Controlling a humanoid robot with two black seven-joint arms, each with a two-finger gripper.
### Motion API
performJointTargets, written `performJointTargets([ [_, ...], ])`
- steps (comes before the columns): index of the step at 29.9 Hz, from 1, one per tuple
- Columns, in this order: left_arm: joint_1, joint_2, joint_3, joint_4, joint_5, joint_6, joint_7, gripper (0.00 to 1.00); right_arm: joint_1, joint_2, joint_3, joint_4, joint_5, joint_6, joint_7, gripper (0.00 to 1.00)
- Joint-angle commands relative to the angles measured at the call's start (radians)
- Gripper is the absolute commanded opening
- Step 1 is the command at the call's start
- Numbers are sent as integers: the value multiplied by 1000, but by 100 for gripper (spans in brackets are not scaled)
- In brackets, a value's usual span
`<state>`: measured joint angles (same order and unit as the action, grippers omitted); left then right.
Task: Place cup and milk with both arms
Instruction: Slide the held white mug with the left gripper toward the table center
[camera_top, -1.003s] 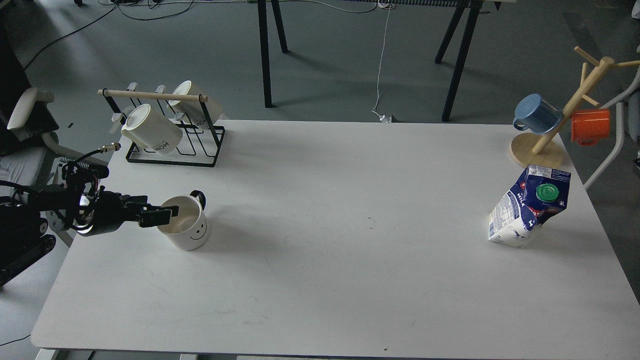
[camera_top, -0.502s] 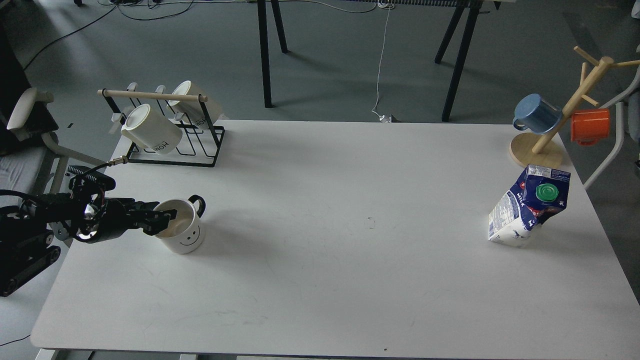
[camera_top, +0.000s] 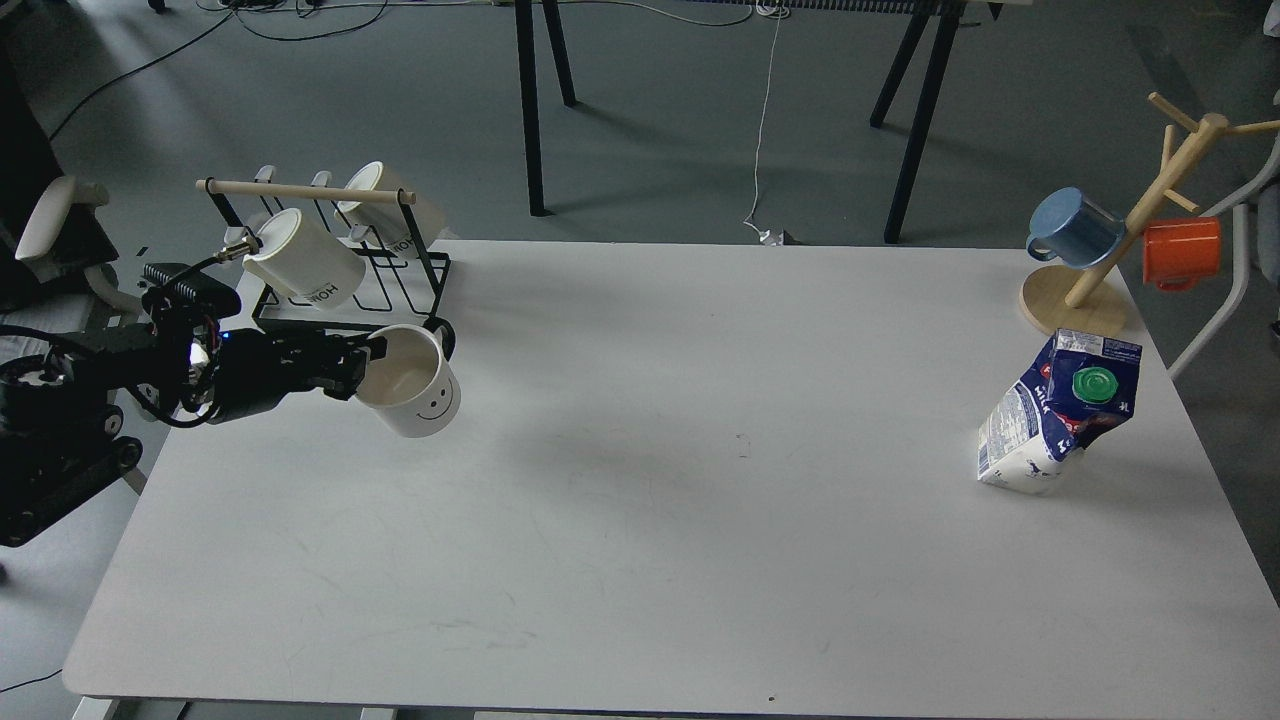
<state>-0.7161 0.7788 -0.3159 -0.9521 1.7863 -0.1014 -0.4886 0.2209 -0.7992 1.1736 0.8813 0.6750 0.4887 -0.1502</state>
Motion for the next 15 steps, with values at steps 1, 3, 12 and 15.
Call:
performJointTargets([
  [1, -22, -33, -54, -89, -2, -92, 0, 0, 0, 0, 0, -12, -2, 0, 0, 98],
  [3, -31, -94, -72, -109, -11, -133, 0, 0, 0, 0, 0, -16, -2, 0, 0, 98],
  [12, -40, -413, -48, 33, 10, -139, 0, 0, 0, 0, 0, -47, -2, 0, 0, 98],
  [15, -36, -472, -38, 87, 36, -136, 0, 0, 0, 0, 0, -50, 0, 0, 0, 98],
])
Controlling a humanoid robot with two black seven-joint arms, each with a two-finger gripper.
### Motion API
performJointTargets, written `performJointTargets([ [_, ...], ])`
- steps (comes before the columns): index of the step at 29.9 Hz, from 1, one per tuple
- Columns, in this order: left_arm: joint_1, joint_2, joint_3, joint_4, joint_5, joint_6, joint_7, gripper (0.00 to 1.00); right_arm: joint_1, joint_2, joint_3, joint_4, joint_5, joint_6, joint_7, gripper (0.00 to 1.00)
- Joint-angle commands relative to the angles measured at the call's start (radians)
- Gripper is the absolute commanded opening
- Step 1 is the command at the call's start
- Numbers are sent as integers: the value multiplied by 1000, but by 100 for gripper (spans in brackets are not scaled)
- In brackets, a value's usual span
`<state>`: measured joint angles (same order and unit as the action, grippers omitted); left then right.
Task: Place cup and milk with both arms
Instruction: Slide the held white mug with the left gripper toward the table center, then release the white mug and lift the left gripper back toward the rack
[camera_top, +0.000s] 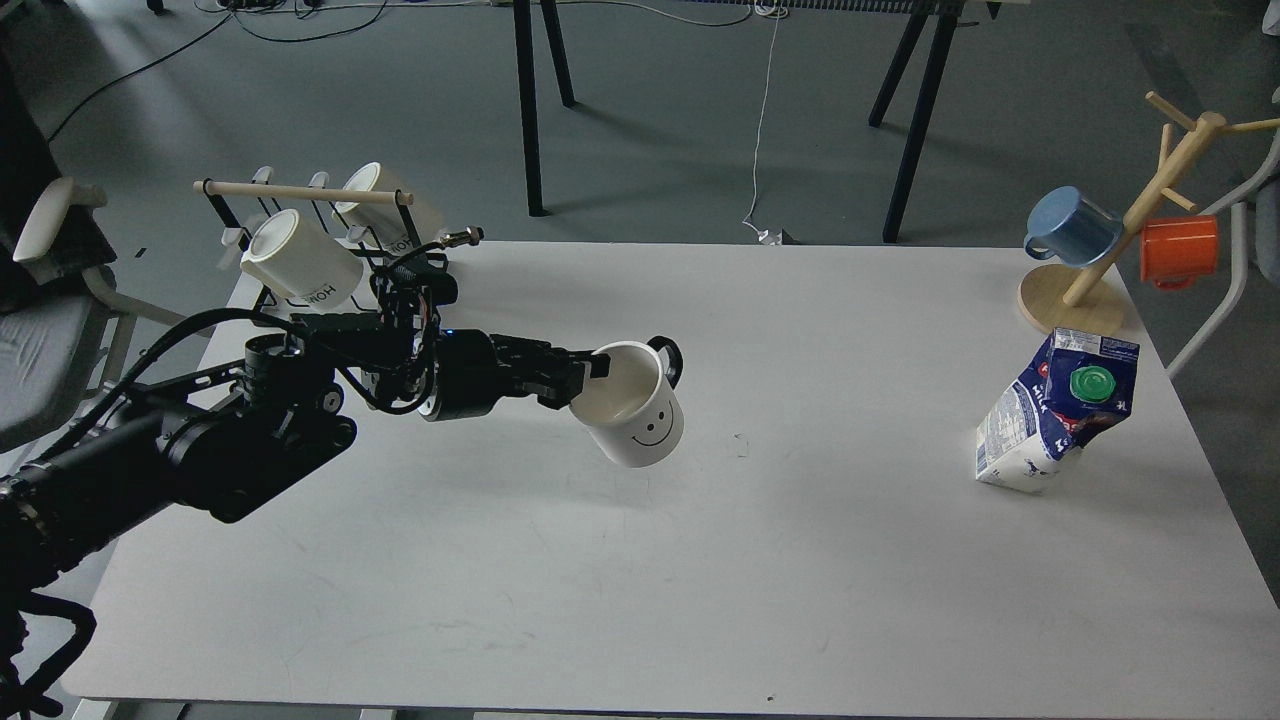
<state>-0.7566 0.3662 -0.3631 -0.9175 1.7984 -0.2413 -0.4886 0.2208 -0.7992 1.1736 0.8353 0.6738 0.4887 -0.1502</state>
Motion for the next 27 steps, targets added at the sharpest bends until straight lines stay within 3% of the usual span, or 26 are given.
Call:
performJointTargets([
  [1, 8, -75, 15, 63, 35, 5, 0, 0, 0, 0, 0, -4, 1, 0, 0, 98],
  [17, 86, -93, 42, 85, 67, 65, 0, 14, 0, 0, -5, -4, 0, 0, 0, 98],
  [20, 92, -84, 42, 83, 65, 63, 0, 20, -1, 0, -5, -4, 0, 0, 0, 98],
  [25, 94, -37, 32, 71, 55, 45, 0, 46, 0, 0, 0, 4, 4, 0, -2, 98],
  [27, 94, -21, 26, 63, 52, 28, 0, 51, 0, -2, 1, 8, 7, 0, -2, 98],
])
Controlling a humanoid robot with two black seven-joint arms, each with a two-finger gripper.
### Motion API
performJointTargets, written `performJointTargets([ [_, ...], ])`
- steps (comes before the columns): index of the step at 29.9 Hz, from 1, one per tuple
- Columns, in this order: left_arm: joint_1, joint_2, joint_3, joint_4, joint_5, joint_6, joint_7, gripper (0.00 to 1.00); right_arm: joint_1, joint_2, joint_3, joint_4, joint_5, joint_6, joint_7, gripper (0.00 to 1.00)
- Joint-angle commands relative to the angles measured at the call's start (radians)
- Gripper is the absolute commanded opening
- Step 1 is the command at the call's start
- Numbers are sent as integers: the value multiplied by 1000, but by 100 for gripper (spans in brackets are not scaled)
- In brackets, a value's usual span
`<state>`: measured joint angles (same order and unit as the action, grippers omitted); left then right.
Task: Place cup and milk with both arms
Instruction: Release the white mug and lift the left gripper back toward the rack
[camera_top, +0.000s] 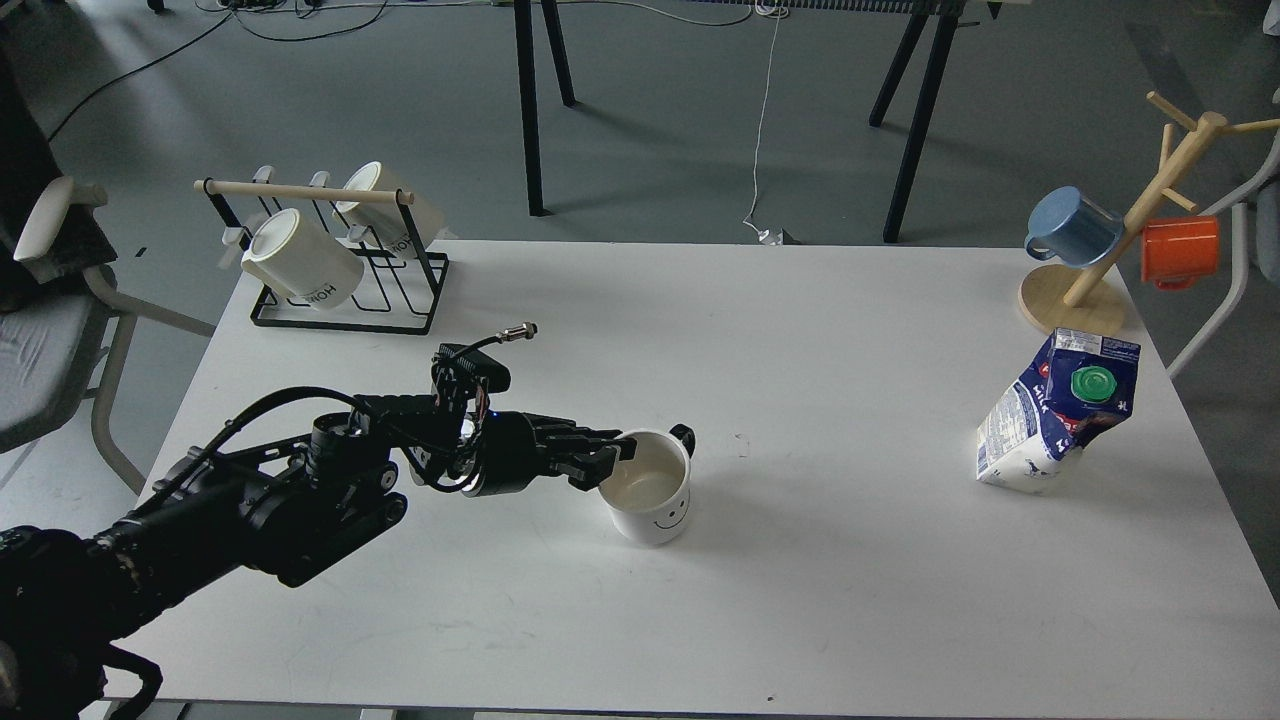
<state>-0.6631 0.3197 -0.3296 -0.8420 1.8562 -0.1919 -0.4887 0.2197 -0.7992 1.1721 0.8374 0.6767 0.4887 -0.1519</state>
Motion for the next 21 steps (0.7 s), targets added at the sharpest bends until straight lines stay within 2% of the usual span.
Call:
performJointTargets([
  [1, 0, 32, -15, -17, -15, -37, 0, 53, 1, -2, 4, 8, 6, 0, 0, 98],
  [3, 0, 54, -43, -45, -83, -93, 0, 59, 1, -3, 21, 12, 7, 0, 2, 98],
  [6, -3, 105, -98, -112, -265, -229, 0, 74, 0, -12, 57, 38, 18, 0, -3, 98],
  [8, -7, 140, -143, -137, -404, -297, 0, 79, -3, -17, 57, 55, 55, 0, -6, 98],
  [11, -15, 188, -227, -140, -619, -297, 0, 81, -66, -37, 52, 142, 179, 0, -6, 98],
  [15, -15, 240, -325, -91, -906, -297, 0, 84, -256, -52, 60, 250, 371, 0, -6, 98],
  [21, -15, 305, -352, -6, -1336, -297, 0, 85, -494, -45, 57, 339, 394, 0, -5, 98],
])
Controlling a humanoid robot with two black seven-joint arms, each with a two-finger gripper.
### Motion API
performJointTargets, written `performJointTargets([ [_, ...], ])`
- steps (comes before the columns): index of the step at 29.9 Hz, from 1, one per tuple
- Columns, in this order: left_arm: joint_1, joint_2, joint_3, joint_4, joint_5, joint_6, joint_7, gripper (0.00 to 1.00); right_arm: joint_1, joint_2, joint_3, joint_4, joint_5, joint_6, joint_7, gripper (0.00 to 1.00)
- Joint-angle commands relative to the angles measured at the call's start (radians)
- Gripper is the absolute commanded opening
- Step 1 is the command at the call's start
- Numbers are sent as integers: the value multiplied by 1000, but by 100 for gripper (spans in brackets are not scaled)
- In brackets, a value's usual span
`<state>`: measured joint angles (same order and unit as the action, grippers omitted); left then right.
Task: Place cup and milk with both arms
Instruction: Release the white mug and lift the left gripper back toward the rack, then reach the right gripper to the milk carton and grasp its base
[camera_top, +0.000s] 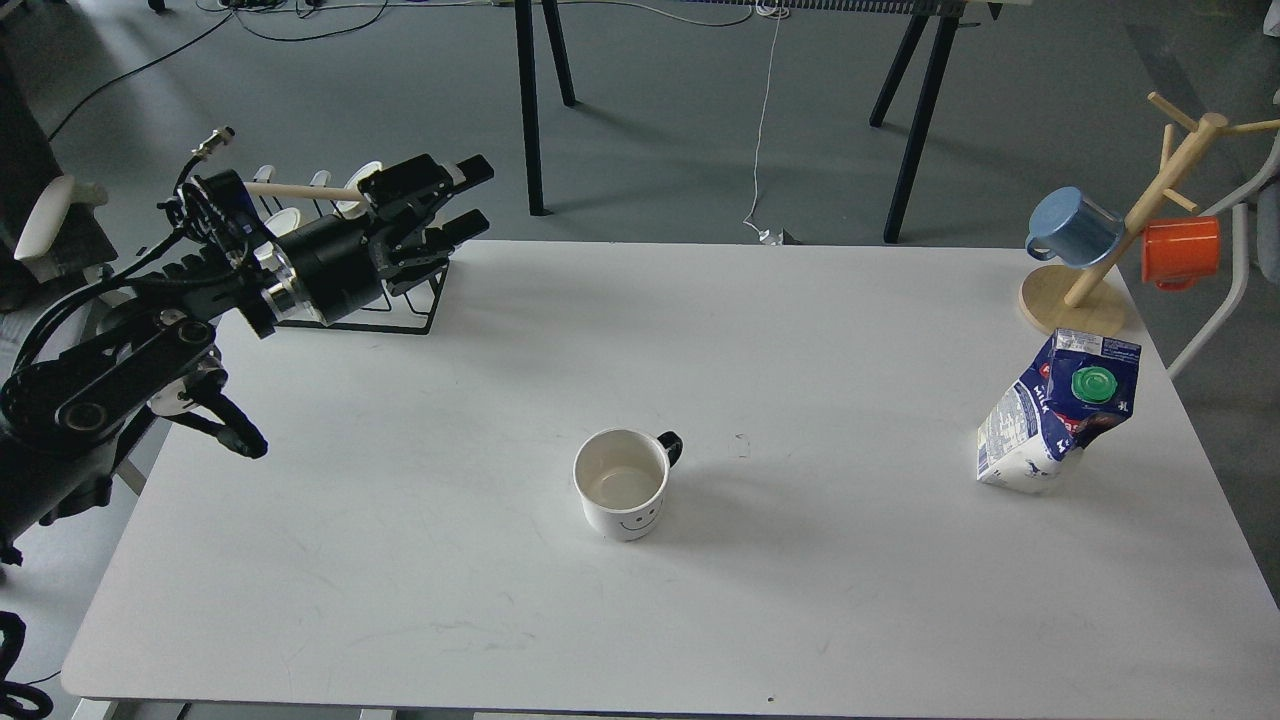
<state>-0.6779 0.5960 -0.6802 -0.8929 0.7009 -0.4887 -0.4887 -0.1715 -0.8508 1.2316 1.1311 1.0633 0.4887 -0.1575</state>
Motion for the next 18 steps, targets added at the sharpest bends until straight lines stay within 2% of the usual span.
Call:
performJointTargets([
  [1, 0, 31, 2, 55, -201, 0, 0, 86, -124, 10, -6, 58, 6, 0, 1, 98],
  [5, 12, 33, 5, 63, -199, 0, 0, 87, -155, 36, -41, 82, -14, 0, 1, 99],
  [10, 15, 25, 5, 63, -156, 0, 0, 87, -100, 116, -141, 76, -83, 0, 3, 99],
  [18, 20, 28, 7, 63, -152, 0, 0, 87, -7, 283, -215, 33, -219, 0, 6, 99],
])
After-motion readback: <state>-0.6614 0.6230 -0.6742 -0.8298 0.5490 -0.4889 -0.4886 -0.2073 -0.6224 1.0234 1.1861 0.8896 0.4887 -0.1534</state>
